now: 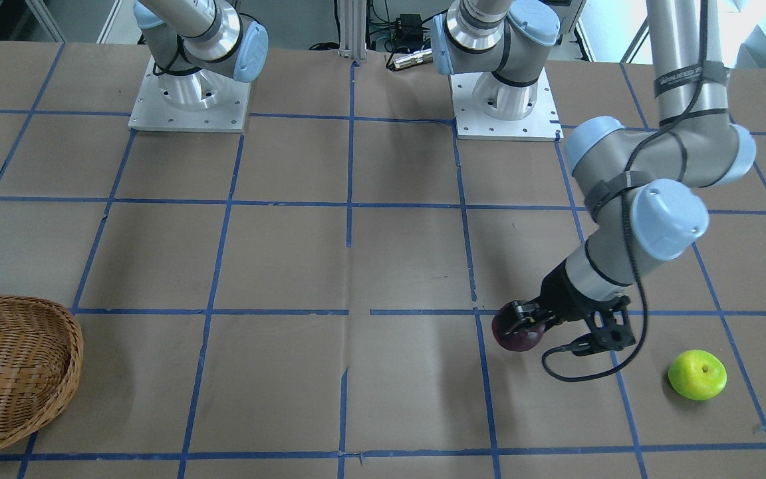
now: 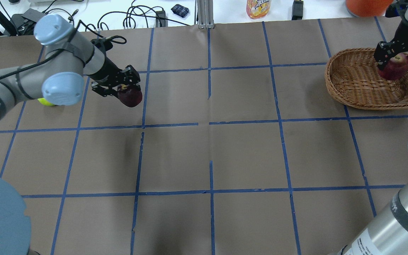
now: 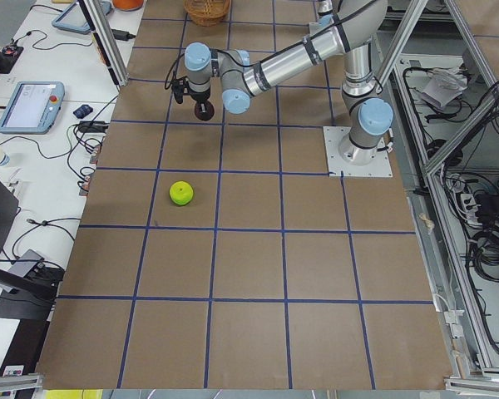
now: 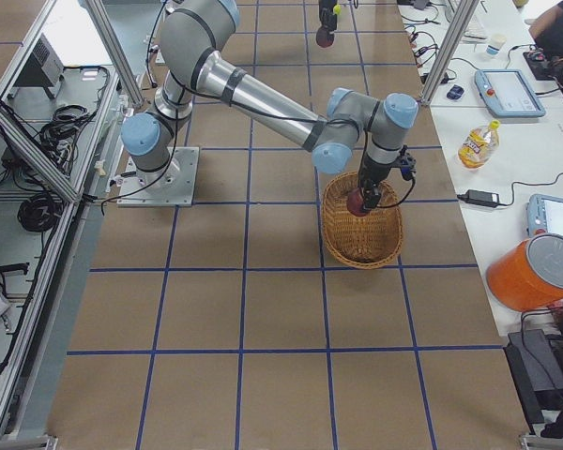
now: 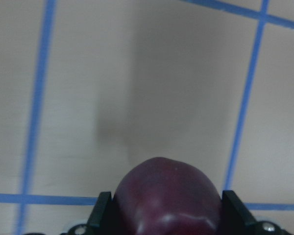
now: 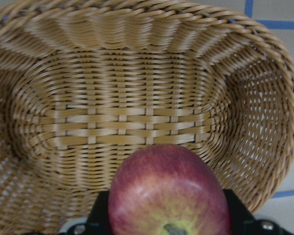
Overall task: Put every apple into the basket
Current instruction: 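Carry red apple into basket with right gripper while left brings dark red apple center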
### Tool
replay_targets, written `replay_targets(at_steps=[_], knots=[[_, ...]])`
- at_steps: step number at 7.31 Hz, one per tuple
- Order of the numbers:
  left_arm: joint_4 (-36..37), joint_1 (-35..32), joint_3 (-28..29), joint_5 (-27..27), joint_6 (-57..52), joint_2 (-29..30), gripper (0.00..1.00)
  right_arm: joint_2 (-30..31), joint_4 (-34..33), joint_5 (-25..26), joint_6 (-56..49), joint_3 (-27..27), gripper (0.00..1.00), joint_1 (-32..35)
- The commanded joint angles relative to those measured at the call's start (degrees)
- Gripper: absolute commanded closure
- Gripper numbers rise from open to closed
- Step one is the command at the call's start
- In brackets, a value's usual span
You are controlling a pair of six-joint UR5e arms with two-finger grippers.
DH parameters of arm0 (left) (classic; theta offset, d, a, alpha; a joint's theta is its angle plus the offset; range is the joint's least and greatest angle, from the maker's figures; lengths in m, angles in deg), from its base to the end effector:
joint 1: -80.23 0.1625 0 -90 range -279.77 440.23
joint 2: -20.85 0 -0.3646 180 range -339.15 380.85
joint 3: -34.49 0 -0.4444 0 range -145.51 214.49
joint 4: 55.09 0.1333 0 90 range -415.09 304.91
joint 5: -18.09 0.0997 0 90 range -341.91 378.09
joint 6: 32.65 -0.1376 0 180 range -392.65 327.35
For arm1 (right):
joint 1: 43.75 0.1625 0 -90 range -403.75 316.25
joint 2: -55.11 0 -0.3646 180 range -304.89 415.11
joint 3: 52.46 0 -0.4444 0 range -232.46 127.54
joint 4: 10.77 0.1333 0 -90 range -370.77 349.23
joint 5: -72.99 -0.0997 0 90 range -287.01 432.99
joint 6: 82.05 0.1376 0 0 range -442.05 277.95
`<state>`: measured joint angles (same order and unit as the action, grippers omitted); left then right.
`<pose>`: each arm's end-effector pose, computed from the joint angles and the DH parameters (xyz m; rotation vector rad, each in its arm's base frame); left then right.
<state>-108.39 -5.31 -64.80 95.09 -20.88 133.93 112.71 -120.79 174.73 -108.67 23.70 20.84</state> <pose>-0.1149 -0.6387 0.1338 0.3982 -2.8818 0.0886 -0.2137 -0.6953 0.1968 0.0272 -2.9446 -0.0991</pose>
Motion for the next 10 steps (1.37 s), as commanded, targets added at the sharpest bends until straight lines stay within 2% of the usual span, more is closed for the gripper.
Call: replay_targets(at_steps=[1, 4, 5, 6, 7, 8, 9, 10], knots=[[8.52, -8.31, 0.5, 4.18, 8.44, 4.76, 1.0, -3.8, -6.6, 0.93, -4.41, -0.31, 1.0, -2.36], [10.42, -8.84, 0.59, 8.69, 7.99, 5.57, 1.0, -6.0, -7.13, 1.19, -3.98, 0.04, 1.0, -2.71], [11.11, -9.63, 0.85, 7.82, 12.27, 6.53, 1.0, -6.7, -7.74, 1.19, -4.32, -0.05, 0.86, -2.71], [12.25, -9.99, 0.42, 7.82, 13.19, 6.71, 1.0, -7.15, -8.62, 1.19, -4.41, -0.05, 0.69, -2.8], [12.0, -10.17, -0.63, 8.51, 12.24, 6.45, 0.97, -7.32, -8.63, 1.19, -4.5, -0.05, 0.16, -2.8], [12.17, -9.56, -1.77, 9.39, 12.14, 5.75, 0.3, -7.15, -8.19, 1.45, -4.41, -0.05, 0.0, -2.8], [11.39, -9.21, -1.61, 9.14, 12.14, 4.18, 0.0, -6.8, -7.32, 2.58, -4.5, -0.22, 0.0, -2.8], [7.47, -8.77, -0.91, 9.48, 12.23, 2.69, 0.0, -5.76, -6.0, 3.38, -4.59, -0.57, 0.0, -2.8]])
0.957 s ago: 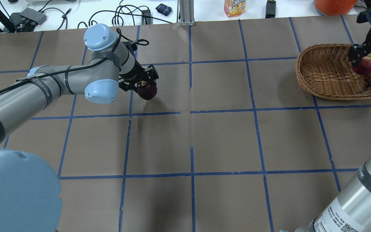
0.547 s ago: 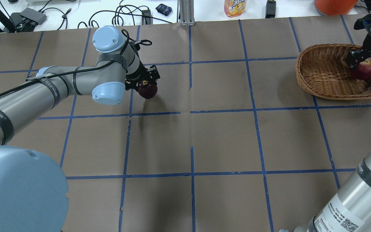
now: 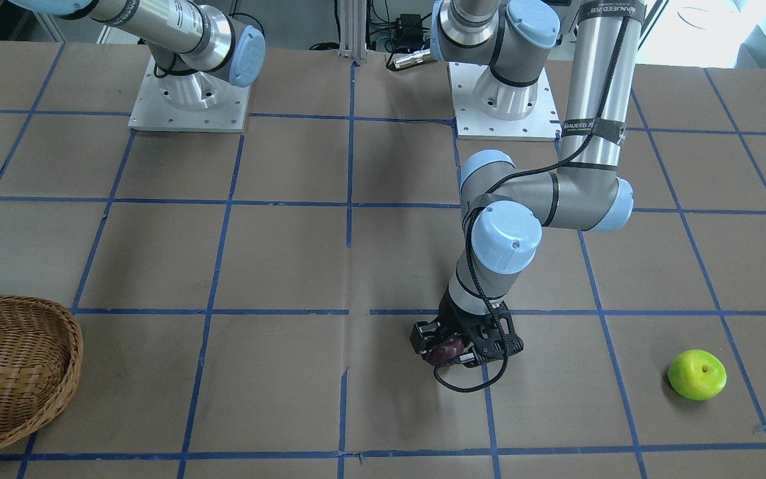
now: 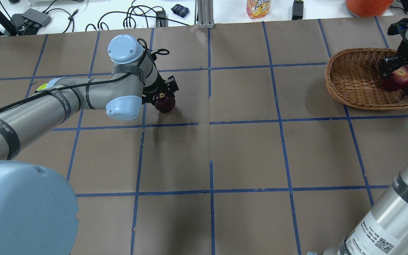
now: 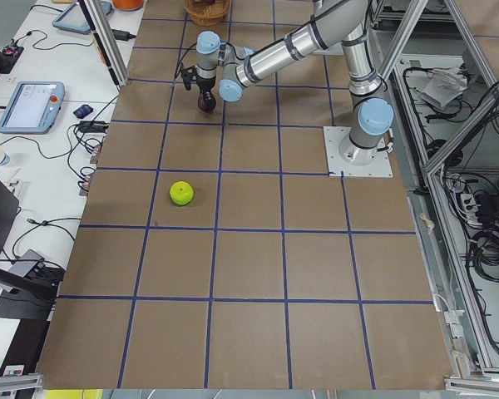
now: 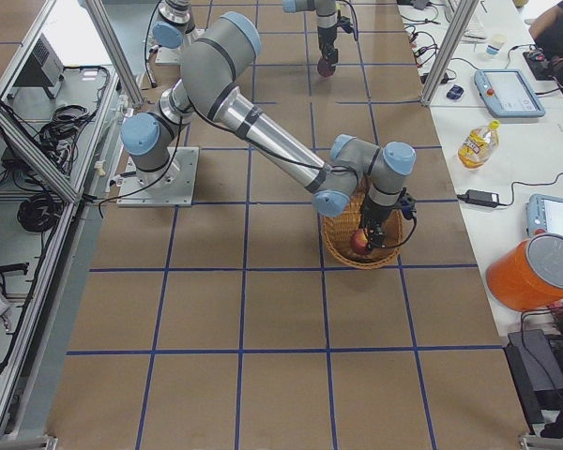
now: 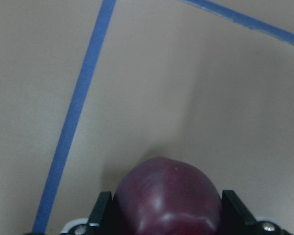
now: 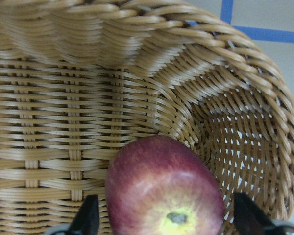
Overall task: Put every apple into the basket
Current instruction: 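Carry red apple into basket with right gripper while left brings dark red apple center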
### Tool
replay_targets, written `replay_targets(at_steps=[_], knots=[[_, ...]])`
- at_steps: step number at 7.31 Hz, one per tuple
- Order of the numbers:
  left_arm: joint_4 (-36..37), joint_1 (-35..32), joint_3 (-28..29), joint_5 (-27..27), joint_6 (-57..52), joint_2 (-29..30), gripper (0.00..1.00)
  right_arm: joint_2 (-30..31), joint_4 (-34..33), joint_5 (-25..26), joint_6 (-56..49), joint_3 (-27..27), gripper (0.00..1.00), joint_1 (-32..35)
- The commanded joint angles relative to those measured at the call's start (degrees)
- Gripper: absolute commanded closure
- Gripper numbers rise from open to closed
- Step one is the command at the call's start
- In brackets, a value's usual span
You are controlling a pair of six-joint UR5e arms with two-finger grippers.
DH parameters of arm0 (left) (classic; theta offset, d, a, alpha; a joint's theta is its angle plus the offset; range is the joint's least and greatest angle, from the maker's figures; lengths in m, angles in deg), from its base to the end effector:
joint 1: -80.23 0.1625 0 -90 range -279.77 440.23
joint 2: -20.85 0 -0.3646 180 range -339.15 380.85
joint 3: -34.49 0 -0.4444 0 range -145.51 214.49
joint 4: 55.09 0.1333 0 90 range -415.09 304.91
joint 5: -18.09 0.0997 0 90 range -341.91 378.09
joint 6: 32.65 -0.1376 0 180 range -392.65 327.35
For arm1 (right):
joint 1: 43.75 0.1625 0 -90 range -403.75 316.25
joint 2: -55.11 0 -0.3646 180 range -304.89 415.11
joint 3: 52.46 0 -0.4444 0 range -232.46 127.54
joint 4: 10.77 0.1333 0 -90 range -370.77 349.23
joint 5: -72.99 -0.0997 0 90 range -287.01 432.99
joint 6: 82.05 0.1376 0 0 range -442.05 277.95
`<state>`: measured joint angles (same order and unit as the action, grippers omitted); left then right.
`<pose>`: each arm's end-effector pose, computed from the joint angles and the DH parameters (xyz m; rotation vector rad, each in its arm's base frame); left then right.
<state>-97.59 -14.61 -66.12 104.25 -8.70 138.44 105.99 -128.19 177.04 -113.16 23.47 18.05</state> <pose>-0.1959 -0.6244 0.0914 0.4947 -2.9884 0.2134 -0.2606 -0.6974 0.1280 0.0664 -2.9048 -0.1249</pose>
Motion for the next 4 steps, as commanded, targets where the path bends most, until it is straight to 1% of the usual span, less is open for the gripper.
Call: replay_targets(at_steps=[1, 2, 3, 4], knots=[[-8.86, 3.05, -0.63, 3.55, -3.95, -3.4, 0.0, 3.42, 5.06, 0.81, 0.08, -0.61, 0.0, 0.52], [-11.88, 4.56, -0.55, 5.58, -7.82, -5.16, 0.0, 7.18, 10.32, -0.24, 0.6, -0.53, 0.0, 1.74], [-14.69, 5.27, 0.75, 5.95, -8.64, -7.53, 0.0, 10.61, 15.24, -5.91, 2.09, -0.53, 0.0, 5.23], [-17.59, 8.06, 2.16, 7.26, -15.87, -10.77, 0.0, 13.08, 19.47, -7.36, 8.63, -0.53, 0.0, 10.05]])
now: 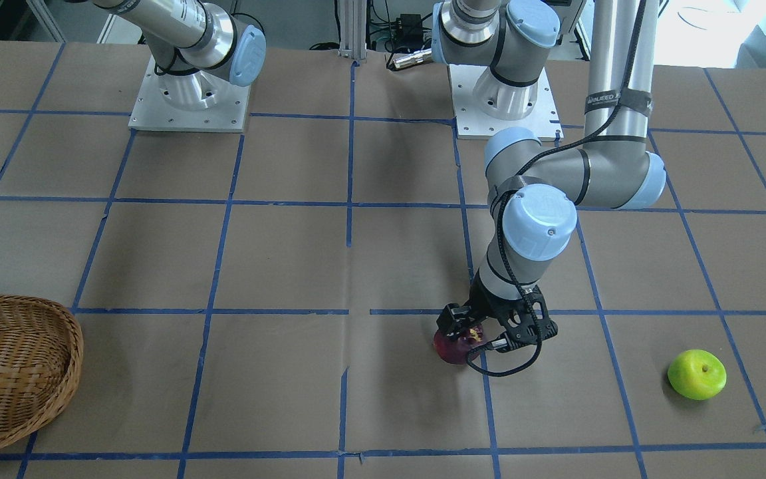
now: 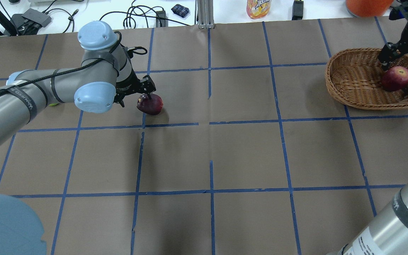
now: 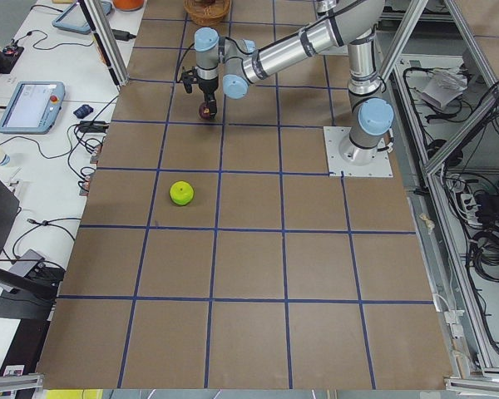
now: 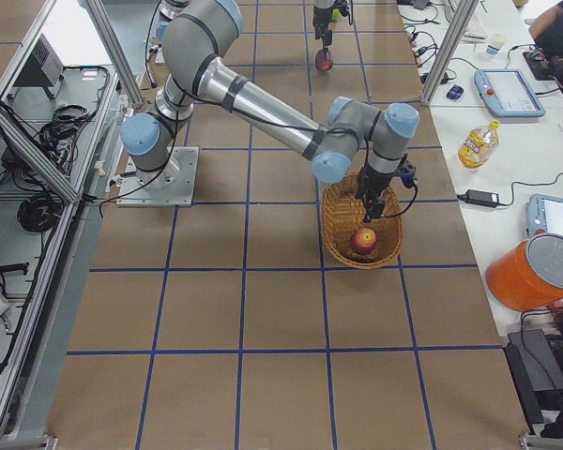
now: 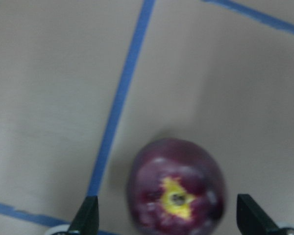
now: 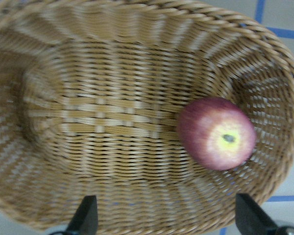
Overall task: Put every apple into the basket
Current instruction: 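Release the dark red apple at center with the left gripper while the right returns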
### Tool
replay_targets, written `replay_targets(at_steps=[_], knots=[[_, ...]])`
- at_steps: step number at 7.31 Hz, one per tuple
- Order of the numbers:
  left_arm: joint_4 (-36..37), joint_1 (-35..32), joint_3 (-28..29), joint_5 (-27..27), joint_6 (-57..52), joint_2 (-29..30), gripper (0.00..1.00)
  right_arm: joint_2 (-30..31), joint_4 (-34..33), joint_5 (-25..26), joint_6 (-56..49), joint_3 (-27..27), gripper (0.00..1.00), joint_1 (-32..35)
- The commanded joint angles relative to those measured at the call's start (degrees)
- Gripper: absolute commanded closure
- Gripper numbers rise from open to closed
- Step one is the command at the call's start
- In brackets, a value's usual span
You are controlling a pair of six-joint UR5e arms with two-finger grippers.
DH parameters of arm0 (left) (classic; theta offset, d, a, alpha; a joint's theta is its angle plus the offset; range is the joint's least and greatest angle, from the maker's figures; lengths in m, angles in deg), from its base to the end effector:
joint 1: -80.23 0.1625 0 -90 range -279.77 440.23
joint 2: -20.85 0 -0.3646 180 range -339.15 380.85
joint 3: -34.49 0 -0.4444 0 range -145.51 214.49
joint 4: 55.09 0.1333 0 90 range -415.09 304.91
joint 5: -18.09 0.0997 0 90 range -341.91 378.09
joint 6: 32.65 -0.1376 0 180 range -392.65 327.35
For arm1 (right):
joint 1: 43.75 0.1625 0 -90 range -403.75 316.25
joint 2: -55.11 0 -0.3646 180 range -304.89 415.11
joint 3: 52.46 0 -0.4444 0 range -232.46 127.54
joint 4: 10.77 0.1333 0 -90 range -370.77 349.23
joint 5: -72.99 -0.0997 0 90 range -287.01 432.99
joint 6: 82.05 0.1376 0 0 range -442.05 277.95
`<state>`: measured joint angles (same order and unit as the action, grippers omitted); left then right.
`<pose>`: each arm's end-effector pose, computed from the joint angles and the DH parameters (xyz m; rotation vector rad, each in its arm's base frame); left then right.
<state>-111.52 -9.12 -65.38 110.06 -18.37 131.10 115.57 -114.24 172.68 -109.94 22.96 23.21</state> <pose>-0.1215 -0.6198 0.1503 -0.4060 3.0864 -0.0994 -0.1747 -0.6921 0.2268 0.1301 -2.9938 -0.1444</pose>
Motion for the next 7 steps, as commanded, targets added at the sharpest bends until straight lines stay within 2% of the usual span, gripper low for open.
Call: replay_targets(at_steps=[1, 3, 5, 6, 7], knots=[[-8.21, 7.82, 2.65, 2.51, -15.51, -5.38, 0.0, 4.57, 7.99, -6.31, 12.88, -0.1, 0.0, 10.94], [-8.35, 17.5, 1.79, 1.91, -26.2, -6.63, 0.0, 4.41, 8.02, -12.47, 32.45, -0.19, 0.0, 22.46], [-8.0, 24.44, 2.31, 1.82, -39.42, -6.55, 0.0, 4.23, 7.41, -18.27, 41.13, -0.19, 0.0, 27.67], [-7.56, 30.05, 2.92, -1.49, -46.55, -5.07, 0.0, 3.62, 4.01, -18.38, 46.12, -0.1, 0.0, 30.92], [-7.03, 34.54, 3.8, -9.44, -50.71, -3.66, 0.0, 2.05, 1.36, -18.47, 50.7, -0.19, 0.0, 34.08]])
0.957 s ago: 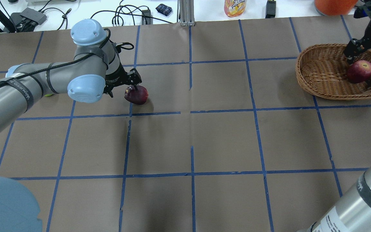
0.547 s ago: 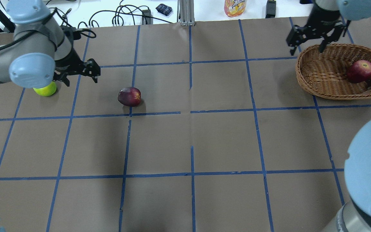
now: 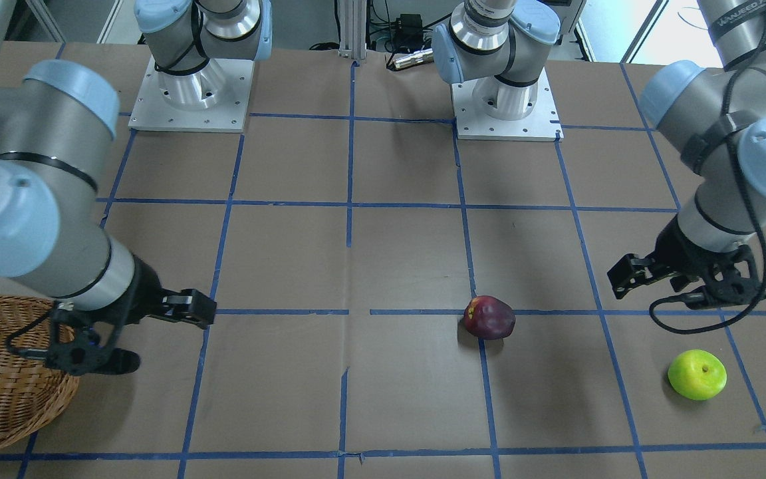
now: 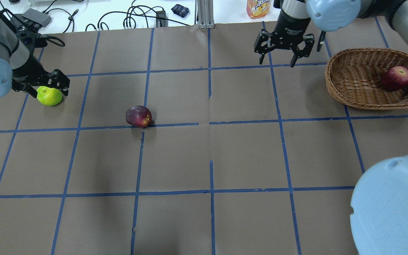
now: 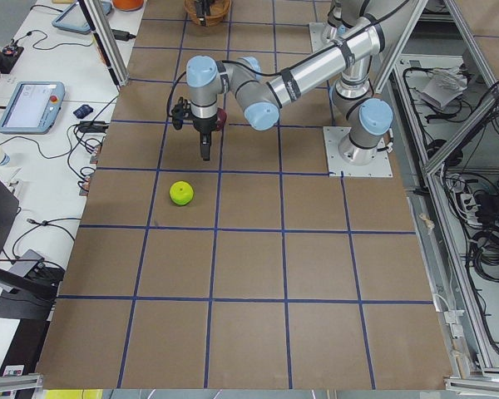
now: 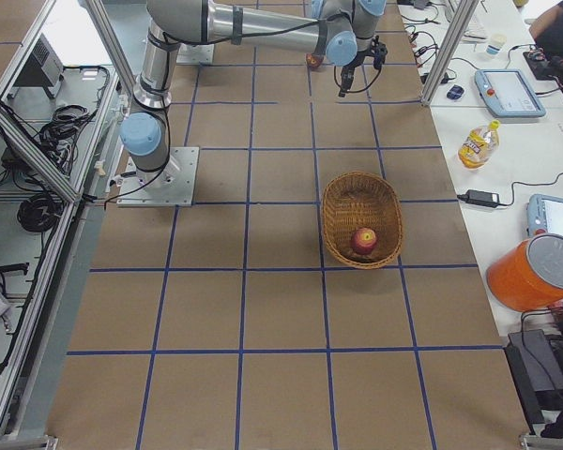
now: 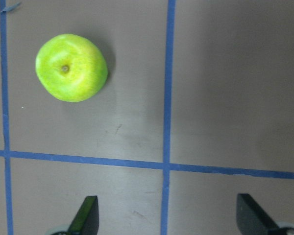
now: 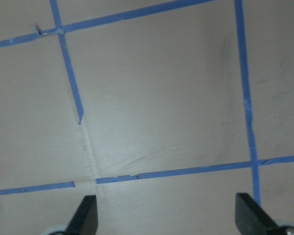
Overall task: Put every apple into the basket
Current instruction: 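Release the dark red apple at center with the left gripper while the right returns, then grasp the dark red apple with the right gripper while the left grasps the green apple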
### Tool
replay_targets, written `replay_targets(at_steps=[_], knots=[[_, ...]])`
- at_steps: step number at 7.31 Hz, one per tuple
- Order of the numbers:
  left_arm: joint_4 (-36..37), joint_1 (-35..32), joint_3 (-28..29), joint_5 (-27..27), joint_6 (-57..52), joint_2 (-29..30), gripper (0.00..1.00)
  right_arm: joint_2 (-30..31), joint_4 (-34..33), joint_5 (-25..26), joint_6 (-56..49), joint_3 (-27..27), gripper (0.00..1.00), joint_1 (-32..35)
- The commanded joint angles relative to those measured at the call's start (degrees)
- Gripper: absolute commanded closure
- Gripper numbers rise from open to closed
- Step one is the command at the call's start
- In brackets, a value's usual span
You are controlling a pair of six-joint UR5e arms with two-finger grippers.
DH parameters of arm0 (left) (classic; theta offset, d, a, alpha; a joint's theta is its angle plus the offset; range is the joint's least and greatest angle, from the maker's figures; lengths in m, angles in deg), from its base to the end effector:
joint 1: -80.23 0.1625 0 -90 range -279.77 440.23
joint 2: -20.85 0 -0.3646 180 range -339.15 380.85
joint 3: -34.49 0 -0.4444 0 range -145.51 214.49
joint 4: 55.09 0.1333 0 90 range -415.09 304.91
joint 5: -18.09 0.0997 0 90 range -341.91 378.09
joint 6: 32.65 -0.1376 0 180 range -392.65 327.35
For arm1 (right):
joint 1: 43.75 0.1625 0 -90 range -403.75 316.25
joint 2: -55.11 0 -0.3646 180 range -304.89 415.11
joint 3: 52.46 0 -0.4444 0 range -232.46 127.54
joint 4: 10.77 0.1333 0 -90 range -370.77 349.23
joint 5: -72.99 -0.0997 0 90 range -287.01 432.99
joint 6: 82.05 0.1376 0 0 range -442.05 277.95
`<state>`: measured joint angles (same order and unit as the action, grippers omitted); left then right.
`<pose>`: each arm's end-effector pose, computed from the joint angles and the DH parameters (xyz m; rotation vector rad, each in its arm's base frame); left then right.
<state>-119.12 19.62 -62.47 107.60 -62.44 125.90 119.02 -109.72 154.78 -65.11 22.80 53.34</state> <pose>0.1850 -0.6024 0.2177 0.0113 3.1133 -0.1002 0.2369 -0.6658 0.2622 0.2628 2.9968 0.1066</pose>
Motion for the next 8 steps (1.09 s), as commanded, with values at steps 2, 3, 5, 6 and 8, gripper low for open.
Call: replay_targets(at_steps=[2, 3, 5, 6, 8], knots=[[2.41, 6.38, 10.25, -7.77, -14.32, 11.87, 0.0, -4.48, -8.6, -0.92, 13.7, -0.03, 0.0, 10.45], [2.42, 6.38, 13.96, -8.2, -13.81, 16.54, 0.0, -6.24, -11.84, -1.1, 17.91, -0.03, 0.0, 14.4], [8.17, 6.38, 16.63, -8.38, -14.32, 22.1, 0.0, -9.06, -16.7, -1.1, 19.1, -0.03, 0.0, 19.78], [9.26, 6.21, 17.33, -8.99, -13.37, 23.86, 0.0, -9.24, -18.54, -1.62, 19.18, -0.03, 0.0, 20.59], [7.87, 6.21, 19.53, -11.37, -13.18, 24.05, 0.0, -11.08, -19.26, -4.09, 34.11, -0.03, 0.0, 22.0]])
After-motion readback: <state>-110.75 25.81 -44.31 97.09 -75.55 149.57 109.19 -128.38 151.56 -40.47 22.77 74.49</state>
